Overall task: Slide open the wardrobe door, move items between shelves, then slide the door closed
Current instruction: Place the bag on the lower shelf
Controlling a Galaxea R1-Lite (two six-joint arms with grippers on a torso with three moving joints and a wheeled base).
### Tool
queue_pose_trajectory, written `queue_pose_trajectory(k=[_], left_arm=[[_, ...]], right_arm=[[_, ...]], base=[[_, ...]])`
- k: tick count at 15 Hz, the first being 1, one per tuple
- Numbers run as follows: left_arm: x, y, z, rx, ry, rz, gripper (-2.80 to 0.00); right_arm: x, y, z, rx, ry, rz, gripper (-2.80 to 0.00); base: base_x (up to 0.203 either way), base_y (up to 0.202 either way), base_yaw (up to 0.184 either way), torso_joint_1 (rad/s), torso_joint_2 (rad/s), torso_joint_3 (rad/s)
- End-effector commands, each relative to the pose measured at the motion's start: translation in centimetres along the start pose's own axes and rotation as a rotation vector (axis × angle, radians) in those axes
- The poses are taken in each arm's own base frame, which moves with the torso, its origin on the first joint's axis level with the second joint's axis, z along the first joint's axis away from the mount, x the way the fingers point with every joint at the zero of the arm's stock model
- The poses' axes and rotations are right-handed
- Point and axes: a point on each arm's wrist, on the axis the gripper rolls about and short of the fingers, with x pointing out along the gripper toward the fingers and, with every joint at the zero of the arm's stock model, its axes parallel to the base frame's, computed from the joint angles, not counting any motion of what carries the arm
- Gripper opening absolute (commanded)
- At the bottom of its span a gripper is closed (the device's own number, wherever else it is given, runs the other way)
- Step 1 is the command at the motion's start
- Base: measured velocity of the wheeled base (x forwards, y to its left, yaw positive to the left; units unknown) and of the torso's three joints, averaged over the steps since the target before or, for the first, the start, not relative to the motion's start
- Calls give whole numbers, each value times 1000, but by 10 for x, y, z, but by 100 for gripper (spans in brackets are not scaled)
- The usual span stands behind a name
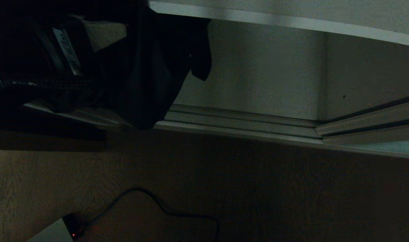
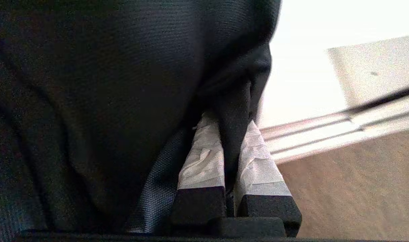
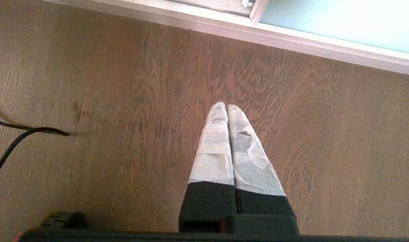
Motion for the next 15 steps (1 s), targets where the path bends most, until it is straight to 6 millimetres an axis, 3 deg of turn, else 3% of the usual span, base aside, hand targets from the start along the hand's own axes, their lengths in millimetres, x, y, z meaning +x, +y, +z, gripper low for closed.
queue_pose_trajectory(k=[1,3,9,15], left_arm=[[-8,-2,3,-15,-16,-26,-280],[-27,3,5,-24,-36,-47,-280],[-55,8,-13,-17,-5,-73,-280],[-80,8,-49,23,74,-113,-280]], right_arm=[[0,0,0,-1,-5,1,-280],[0,0,0,-1,-4,1,-280],[0,0,0,-1,-4,1,-280],[0,0,0,-1,-4,1,-280]], base=[[0,0,0,0,0,0],[0,0,0,0,0,0],[0,0,0,0,0,0],[0,0,0,0,0,0]])
